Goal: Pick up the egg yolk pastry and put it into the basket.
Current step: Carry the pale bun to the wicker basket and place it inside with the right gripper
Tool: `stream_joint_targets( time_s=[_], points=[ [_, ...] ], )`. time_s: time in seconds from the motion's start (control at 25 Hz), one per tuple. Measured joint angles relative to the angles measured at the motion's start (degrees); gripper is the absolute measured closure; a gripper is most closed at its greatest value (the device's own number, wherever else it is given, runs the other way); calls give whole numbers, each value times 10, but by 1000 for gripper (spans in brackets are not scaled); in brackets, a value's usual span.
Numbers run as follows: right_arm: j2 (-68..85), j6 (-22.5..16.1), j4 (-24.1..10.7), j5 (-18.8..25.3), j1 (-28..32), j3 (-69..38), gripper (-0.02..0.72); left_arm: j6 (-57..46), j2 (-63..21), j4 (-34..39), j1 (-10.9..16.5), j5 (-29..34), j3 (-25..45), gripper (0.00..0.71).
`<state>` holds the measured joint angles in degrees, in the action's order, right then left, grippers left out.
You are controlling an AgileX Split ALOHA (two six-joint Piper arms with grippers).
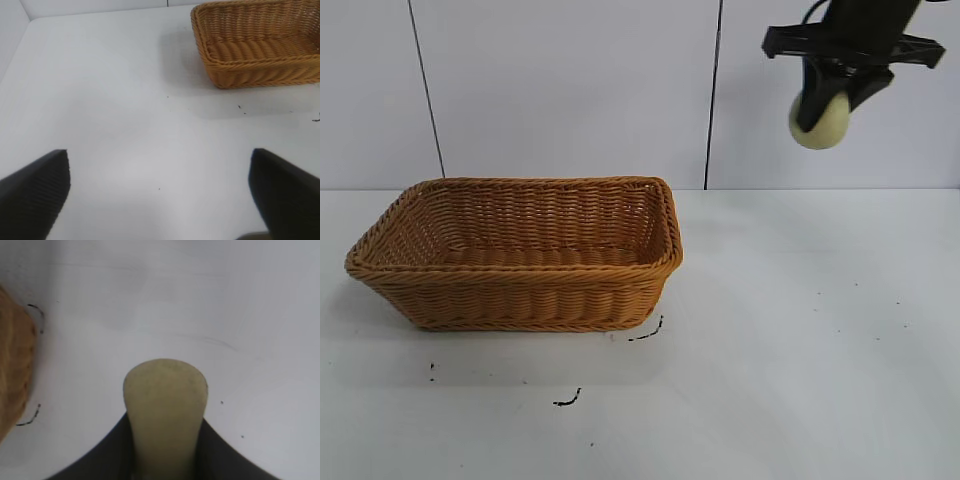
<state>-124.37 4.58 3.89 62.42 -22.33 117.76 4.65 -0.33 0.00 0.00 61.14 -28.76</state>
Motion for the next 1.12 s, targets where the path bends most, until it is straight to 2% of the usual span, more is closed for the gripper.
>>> stream_joint_targets(
  time_s=[0.24,0.44,0.76,0.92,1.0,1.12],
  points=[
    [-29,0,2,-4,-89,34,521,0,0,0,0,0,0,14],
    [-58,0,2,-35,-137,34,521,0,0,0,0,0,0,14],
    [-138,-23,2,-114,-152,35,521,0,0,0,0,0,0,14],
    [-175,-33,2,-139,-152,35,518,0,0,0,0,0,0,14],
    [-185,-39,2,-139,-152,35,475,0,0,0,0,0,0,14],
    [-187,-41,2,-139,-153,35,289,0,0,0,0,0,0,14]
  ],
)
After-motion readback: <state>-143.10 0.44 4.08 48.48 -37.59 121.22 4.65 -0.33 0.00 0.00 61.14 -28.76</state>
